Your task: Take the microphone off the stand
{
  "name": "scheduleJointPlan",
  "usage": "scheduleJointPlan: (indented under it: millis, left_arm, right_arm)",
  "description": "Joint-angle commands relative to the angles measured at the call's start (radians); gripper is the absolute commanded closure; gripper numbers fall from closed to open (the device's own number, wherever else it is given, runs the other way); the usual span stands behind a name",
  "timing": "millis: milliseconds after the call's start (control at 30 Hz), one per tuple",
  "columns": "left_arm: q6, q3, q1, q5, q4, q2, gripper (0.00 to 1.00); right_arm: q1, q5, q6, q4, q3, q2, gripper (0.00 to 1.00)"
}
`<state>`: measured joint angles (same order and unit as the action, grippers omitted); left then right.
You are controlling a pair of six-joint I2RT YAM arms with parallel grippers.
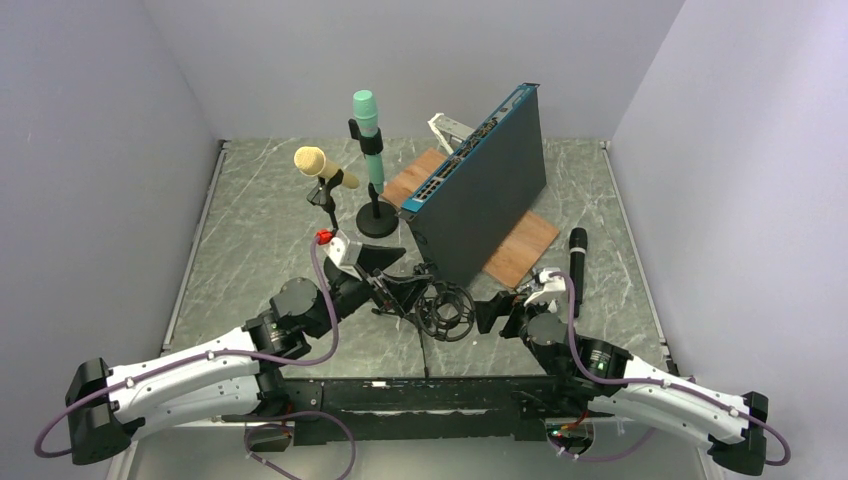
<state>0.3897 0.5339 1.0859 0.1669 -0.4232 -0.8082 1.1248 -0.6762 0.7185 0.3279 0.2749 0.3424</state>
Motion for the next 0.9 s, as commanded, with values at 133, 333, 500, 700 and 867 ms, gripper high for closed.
scheduleJointPlan:
  millis: [133, 333, 500, 700, 867]
  left_arm:
    - [0.005, -0.139, 0.0, 0.007, 0.328, -0.043, 0.02]
    - [0.02, -0.111, 0.0, 0.036, 0.361, -0.035, 0.02]
    - [0.052, -0.053, 0.0, 0.066, 0.444, -0.058, 0.05]
    - [0.079, 0.122, 0.0, 0.045, 0.588, -0.053, 0.02]
    - [0.056, 0.217, 0.0, 0.02, 0.598, -0.031, 0.0]
  right_arm:
    - [0.005, -0.008, 0.012, -0.043, -0.005, -0.006, 0.01]
    - [0.004, -0.001, 0.01, -0.056, -0.002, 0.015, 0.0]
    - [0.004, -0.003, 0.01, -0.05, 0.004, 0.015, 0.01]
    - [0.004, -0.002, 0.012, -0.047, 0.001, 0.0, 0.01]
    - [0.005, 0.001, 0.004, -0.072, 0.002, 0.019, 0.01]
